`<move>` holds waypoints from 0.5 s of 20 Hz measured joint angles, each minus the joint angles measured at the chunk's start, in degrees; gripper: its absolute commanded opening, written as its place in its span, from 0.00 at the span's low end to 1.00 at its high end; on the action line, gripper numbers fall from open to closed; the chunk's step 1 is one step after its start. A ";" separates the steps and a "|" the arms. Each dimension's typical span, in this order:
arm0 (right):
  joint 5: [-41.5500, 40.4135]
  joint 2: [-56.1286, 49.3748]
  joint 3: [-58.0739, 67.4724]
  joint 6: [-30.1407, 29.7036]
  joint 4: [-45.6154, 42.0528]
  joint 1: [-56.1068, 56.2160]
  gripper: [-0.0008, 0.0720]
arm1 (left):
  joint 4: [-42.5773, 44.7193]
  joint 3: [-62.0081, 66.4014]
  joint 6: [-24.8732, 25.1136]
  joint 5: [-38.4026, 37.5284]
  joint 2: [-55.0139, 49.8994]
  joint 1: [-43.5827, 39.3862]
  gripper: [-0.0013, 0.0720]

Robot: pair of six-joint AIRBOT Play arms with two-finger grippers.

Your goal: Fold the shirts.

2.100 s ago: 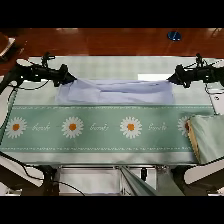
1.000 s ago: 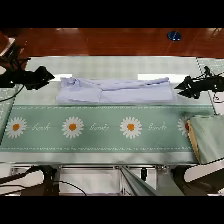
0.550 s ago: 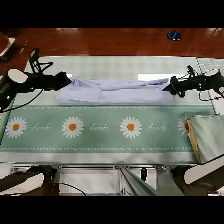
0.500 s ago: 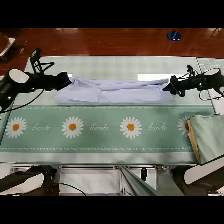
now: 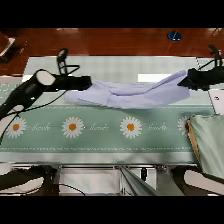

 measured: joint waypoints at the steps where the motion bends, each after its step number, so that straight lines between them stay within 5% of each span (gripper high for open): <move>1: 0.00 4.11 -1.99 0.48 -0.20 0.00 0.03 | -0.28 2.38 -0.04 -0.04 -2.45 -2.43 0.05; 10: 1.33 25.18 -8.31 3.96 -0.26 0.00 0.03 | -4.28 31.95 -5.31 -7.39 -29.40 -24.28 0.05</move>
